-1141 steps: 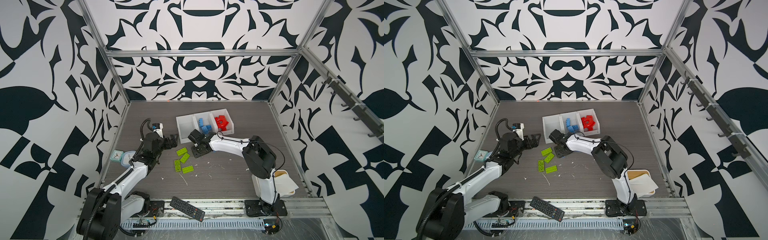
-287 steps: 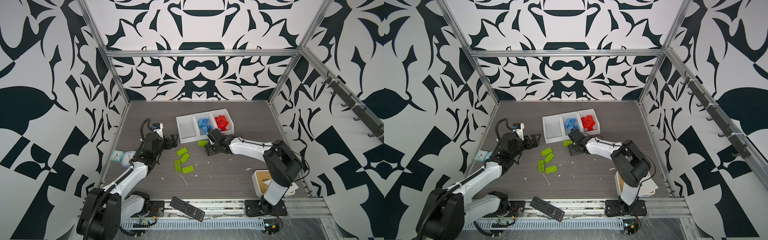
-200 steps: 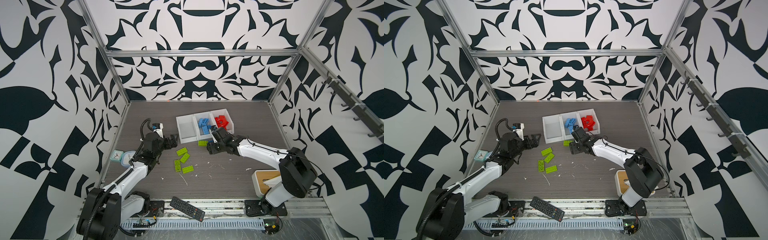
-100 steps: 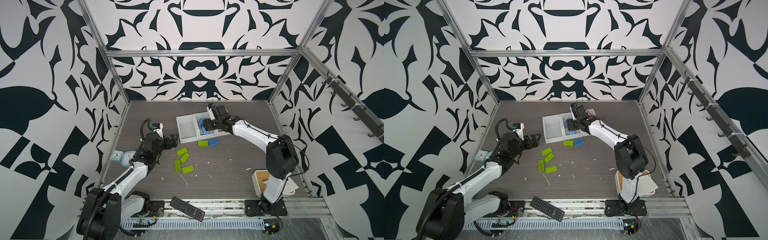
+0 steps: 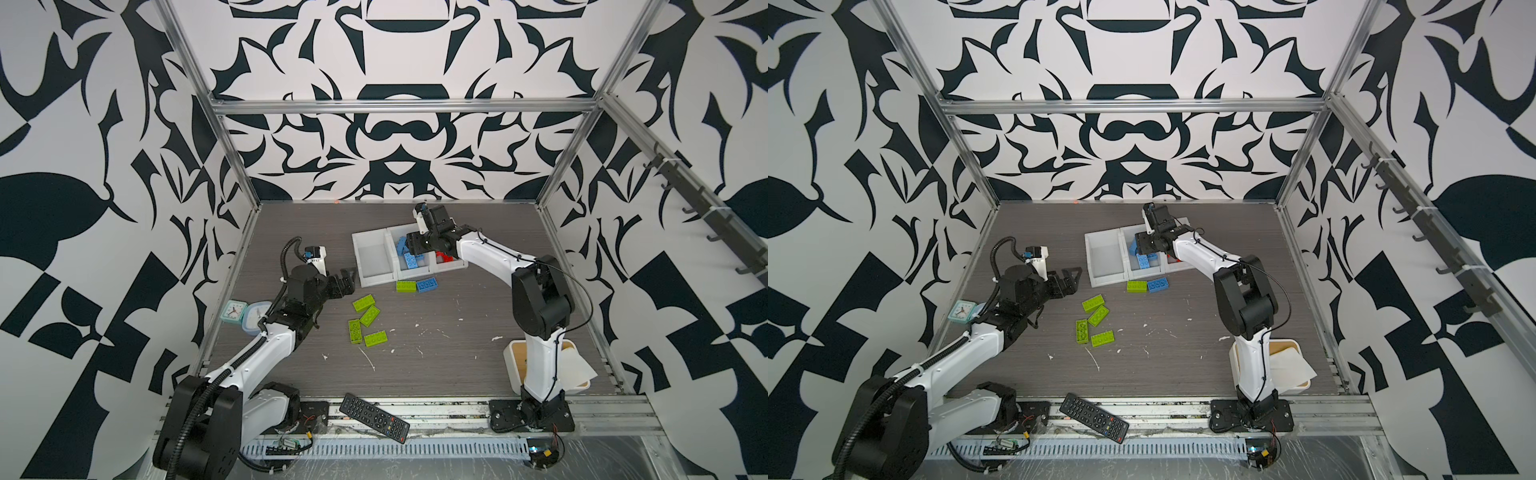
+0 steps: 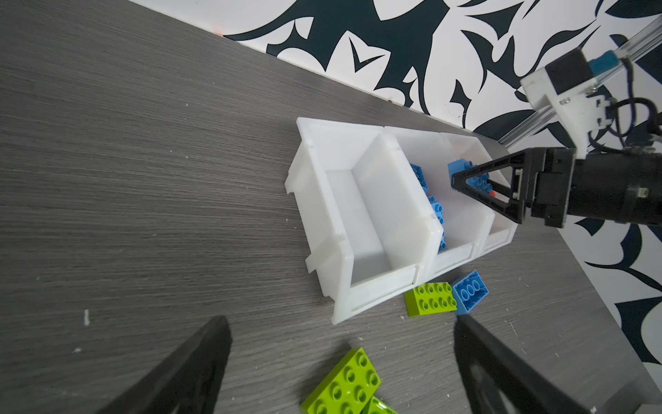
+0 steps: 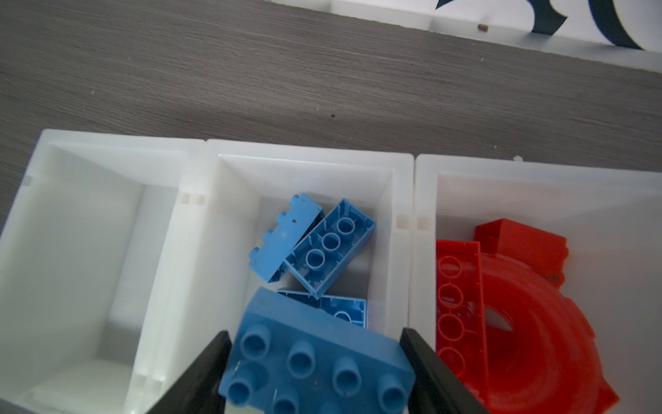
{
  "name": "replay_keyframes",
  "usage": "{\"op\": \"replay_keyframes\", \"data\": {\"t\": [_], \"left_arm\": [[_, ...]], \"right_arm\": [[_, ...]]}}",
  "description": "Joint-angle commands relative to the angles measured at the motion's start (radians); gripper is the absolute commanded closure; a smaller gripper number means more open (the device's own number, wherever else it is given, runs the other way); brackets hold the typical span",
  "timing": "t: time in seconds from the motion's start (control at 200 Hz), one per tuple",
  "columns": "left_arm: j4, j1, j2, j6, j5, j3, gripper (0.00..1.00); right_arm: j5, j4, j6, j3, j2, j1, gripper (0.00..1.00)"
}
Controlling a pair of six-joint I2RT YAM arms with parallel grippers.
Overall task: Sort the legos into containers by color
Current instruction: 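Carry the blue brick over the middle compartment and open the right gripper, then lower the right gripper to the pile and grasp a blue brick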
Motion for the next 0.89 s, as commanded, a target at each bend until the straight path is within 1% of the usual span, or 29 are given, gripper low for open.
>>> {"op": "replay_keyframes", "data": {"t": [0.0, 0.105, 0.25, 0.43, 0.525, 0.64, 0.89], "left_arm": [[0.010, 0.002, 0.001, 0.004, -0.004, -0.005, 0.00], [0.010, 0.002, 0.001, 0.004, -0.004, -0.005, 0.00], [0.010, 0.002, -0.003, 0.005, -0.003, -0.005, 0.00], [0.010, 0.002, -0.003, 0.002, 0.000, -0.005, 0.00], [0.010, 0.002, -0.002, 0.002, 0.002, -0.004, 0.00], [0.008, 0.002, -0.007, 0.003, 0.002, -0.004, 0.00], [0.008, 0.002, -0.009, 0.003, -0.001, -0.007, 0.00]], "right_arm": [[-0.015, 0.029, -0.013, 0.060, 0.008, 0.001, 0.33], [-0.018, 0.011, -0.010, 0.087, 0.031, 0.002, 0.30], [-0.015, -0.008, -0.011, 0.101, 0.036, 0.002, 0.22], [-0.015, -0.027, -0.024, 0.073, -0.005, 0.002, 0.17], [-0.022, -0.035, -0.029, 0.047, -0.045, 0.002, 0.17], [-0.033, -0.042, -0.030, -0.035, -0.121, 0.002, 0.16], [-0.026, 0.047, -0.014, -0.381, -0.330, 0.014, 0.17]]}}
